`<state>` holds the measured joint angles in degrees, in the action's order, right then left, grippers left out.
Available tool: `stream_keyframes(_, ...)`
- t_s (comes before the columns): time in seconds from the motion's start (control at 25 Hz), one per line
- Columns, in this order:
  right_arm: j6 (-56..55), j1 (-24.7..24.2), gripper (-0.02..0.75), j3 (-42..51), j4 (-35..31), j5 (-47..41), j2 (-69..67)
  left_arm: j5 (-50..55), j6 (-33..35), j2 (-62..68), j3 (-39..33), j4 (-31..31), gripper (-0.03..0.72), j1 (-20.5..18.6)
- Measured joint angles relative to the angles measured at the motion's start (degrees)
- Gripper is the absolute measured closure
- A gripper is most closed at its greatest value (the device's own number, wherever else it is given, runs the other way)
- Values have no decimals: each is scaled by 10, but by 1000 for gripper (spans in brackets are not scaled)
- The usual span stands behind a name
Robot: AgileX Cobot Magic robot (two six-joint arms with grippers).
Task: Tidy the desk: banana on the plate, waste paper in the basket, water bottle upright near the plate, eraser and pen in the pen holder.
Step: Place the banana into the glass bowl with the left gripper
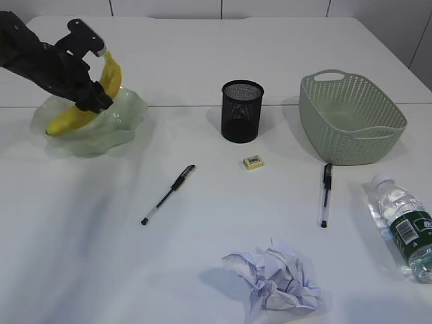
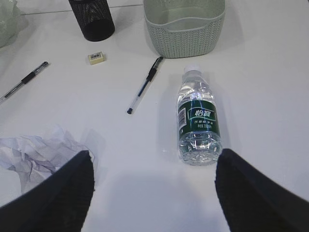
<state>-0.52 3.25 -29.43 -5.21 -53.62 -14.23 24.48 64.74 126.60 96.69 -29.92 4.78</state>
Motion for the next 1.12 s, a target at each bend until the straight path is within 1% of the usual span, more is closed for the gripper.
stream_keyframes(0.08, 0, 0, 153, 0, 0, 0, 0, -3, 0, 0, 0, -4, 279, 0)
stream_keyframes(0.16, 0, 0, 153, 0, 0, 0, 0, -3, 0, 0, 0, -4, 258, 0)
stream_keyframes(0.48, 0, 0, 153, 0, -1, 0, 0, -3, 0, -3, 0, -11, 247, 0)
stream_keyframes(0.64, 0, 0, 153, 0, -1, 0, 0, -7, 0, -35, 0, -29, 247, 0)
stream_keyframes(0.8, 0, 0, 153, 0, -1, 0, 0, 12, -8, -100, 0, -68, 247, 0)
stream_keyframes(0.88, 0, 0, 153, 0, -1, 0, 0, 31, -50, -136, 1, -74, 247, 0)
stream_keyframes(0.92, 0, 0, 153, 0, -1, 0, 0, 47, -83, -155, 2, -74, 247, 0)
stream_keyframes(1.04, 5, 0, 153, -5, 4, -3, -4, 114, -164, -204, 2, -41, 247, 0)
stream_keyframes(1.12, 24, 0, 153, -27, 5, -18, -23, 178, -223, -231, 2, -9, 247, 0)
